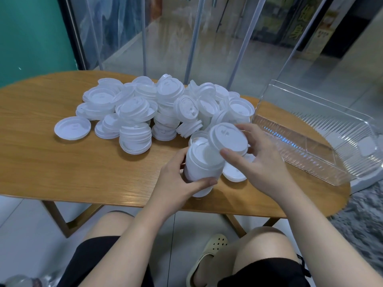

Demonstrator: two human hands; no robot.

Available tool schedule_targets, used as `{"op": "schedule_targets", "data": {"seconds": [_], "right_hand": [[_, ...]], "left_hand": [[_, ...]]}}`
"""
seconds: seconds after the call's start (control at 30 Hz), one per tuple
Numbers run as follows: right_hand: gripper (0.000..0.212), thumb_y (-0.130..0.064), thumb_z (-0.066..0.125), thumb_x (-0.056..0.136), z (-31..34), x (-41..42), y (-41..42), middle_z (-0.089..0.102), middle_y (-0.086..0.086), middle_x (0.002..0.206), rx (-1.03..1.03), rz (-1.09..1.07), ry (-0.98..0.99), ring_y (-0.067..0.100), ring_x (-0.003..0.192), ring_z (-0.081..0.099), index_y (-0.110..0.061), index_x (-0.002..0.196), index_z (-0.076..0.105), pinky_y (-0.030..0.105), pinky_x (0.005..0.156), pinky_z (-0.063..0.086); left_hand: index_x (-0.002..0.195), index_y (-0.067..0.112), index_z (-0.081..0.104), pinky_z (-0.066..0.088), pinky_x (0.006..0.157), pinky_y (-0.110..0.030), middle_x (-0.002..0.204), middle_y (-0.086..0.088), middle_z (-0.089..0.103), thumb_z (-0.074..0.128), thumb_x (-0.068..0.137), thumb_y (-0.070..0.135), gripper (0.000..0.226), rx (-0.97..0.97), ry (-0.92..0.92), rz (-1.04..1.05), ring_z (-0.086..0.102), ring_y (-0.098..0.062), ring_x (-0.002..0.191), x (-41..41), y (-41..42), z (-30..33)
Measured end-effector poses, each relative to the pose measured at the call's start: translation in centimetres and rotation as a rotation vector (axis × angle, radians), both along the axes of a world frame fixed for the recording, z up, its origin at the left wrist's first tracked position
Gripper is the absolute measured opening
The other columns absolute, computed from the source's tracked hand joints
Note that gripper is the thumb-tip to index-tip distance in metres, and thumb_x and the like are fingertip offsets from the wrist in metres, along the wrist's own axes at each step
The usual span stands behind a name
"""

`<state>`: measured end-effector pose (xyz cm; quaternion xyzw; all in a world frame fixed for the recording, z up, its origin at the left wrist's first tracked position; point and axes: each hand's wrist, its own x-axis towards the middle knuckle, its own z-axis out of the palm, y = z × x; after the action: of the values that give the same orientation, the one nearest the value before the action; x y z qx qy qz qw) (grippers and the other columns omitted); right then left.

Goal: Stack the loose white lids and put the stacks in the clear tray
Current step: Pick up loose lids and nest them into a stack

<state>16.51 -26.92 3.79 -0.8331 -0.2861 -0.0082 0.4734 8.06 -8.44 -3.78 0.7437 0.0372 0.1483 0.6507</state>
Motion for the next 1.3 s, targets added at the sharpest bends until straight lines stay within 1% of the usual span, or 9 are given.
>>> {"op": "schedule_targets", "data": {"seconds": [0.13, 0.23, 0.43, 0.83, 0.93, 1.03, 1.13, 1.2, 1.3], "right_hand": [[0.056, -0.066, 0.073, 0.075, -0.4, -0.7, 1.4, 0.060, -0.034, 0.117, -0.062, 0.034, -0.040, -0.006, 0.113, 0.059, -0.045, 0.123, 0.053, 0.008, 0.089, 0.044], [0.049, -0.058, 0.076, 0.078, -0.8, -1.0, 1.9, 0.059, -0.035, 0.116, -0.094, 0.049, -0.042, -0.009, 0.112, 0.057, -0.048, 0.120, 0.052, 0.005, 0.089, 0.041], [0.073, -0.071, 0.069, 0.074, -2.0, -1.1, 1.9, 0.062, -0.023, 0.126, -0.169, 0.043, -0.031, 0.000, 0.120, 0.056, -0.036, 0.136, 0.056, 0.021, 0.098, 0.047], [0.069, -0.059, 0.079, 0.075, -1.5, -1.3, 2.0, 0.057, -0.032, 0.126, -0.201, 0.040, 0.028, -0.012, 0.118, 0.052, -0.042, 0.136, 0.051, 0.009, 0.095, 0.044], [0.084, -0.071, 0.079, 0.070, -1.4, -1.2, 1.8, 0.058, -0.028, 0.133, -0.214, 0.054, 0.043, -0.009, 0.124, 0.051, -0.039, 0.142, 0.051, 0.018, 0.103, 0.045], [0.096, -0.076, 0.072, 0.065, -1.4, -0.9, 1.4, 0.056, -0.027, 0.138, -0.218, 0.077, 0.075, -0.010, 0.128, 0.049, -0.039, 0.149, 0.046, 0.017, 0.105, 0.043], [0.079, -0.075, 0.063, 0.077, -1.1, 0.2, 0.5, 0.059, -0.024, 0.134, -0.201, 0.025, 0.061, -0.008, 0.127, 0.051, -0.038, 0.145, 0.050, 0.020, 0.104, 0.044], [0.060, -0.062, 0.067, 0.089, -1.3, 1.9, -0.4, 0.061, -0.018, 0.133, -0.201, -0.085, -0.010, -0.002, 0.125, 0.054, -0.032, 0.140, 0.055, 0.027, 0.106, 0.045], [0.052, -0.042, 0.073, 0.093, -2.3, 5.0, -1.8, 0.058, -0.009, 0.135, -0.289, -0.231, -0.091, 0.009, 0.127, 0.052, -0.020, 0.138, 0.058, 0.028, 0.106, 0.040]], "left_hand": [[0.132, 0.040, 0.059, 0.051, 0.082, -0.011, 0.118, 0.022, 0.069, 0.095, 0.068, 0.028, 0.074, -0.022, -0.001, -0.005, 0.064, 0.001, 0.109, -0.1, 0.0, 0.0], [0.132, 0.041, 0.059, 0.051, 0.084, -0.013, 0.121, 0.020, 0.069, 0.095, 0.068, 0.032, 0.074, -0.019, -0.008, -0.012, 0.064, -0.001, 0.112, 0.0, 0.0, 0.0], [0.132, 0.045, 0.058, 0.055, 0.089, -0.020, 0.123, 0.020, 0.069, 0.094, 0.069, 0.033, 0.073, -0.007, -0.024, -0.015, 0.064, -0.005, 0.115, 0.0, 0.1, 0.1], [0.136, 0.040, 0.057, 0.052, 0.088, -0.014, 0.123, 0.021, 0.069, 0.093, 0.072, 0.032, 0.074, 0.015, -0.029, -0.017, 0.063, -0.002, 0.116, 0.1, 0.0, 0.1], [0.136, 0.040, 0.058, 0.051, 0.087, -0.012, 0.122, 0.020, 0.070, 0.093, 0.072, 0.032, 0.074, 0.021, -0.032, -0.013, 0.064, -0.002, 0.115, 0.1, 0.0, 0.1], [0.135, 0.039, 0.058, 0.051, 0.087, -0.014, 0.123, 0.020, 0.069, 0.094, 0.070, 0.033, 0.074, 0.013, -0.039, -0.010, 0.064, -0.003, 0.116, 0.2, 0.0, -0.1], [0.135, 0.042, 0.058, 0.049, 0.089, -0.011, 0.126, 0.022, 0.067, 0.095, 0.065, 0.039, 0.079, 0.016, -0.036, -0.006, 0.061, 0.000, 0.118, 0.2, 0.1, -0.2], [0.134, 0.043, 0.058, 0.049, 0.090, -0.011, 0.127, 0.023, 0.066, 0.096, 0.064, 0.036, 0.080, 0.013, -0.028, -0.004, 0.060, 0.001, 0.118, 0.2, 0.1, -0.3], [0.131, 0.046, 0.057, 0.047, 0.087, -0.007, 0.124, 0.026, 0.065, 0.096, 0.062, 0.036, 0.080, 0.012, -0.016, -0.001, 0.059, 0.005, 0.116, 0.3, 0.2, -0.4]]}}
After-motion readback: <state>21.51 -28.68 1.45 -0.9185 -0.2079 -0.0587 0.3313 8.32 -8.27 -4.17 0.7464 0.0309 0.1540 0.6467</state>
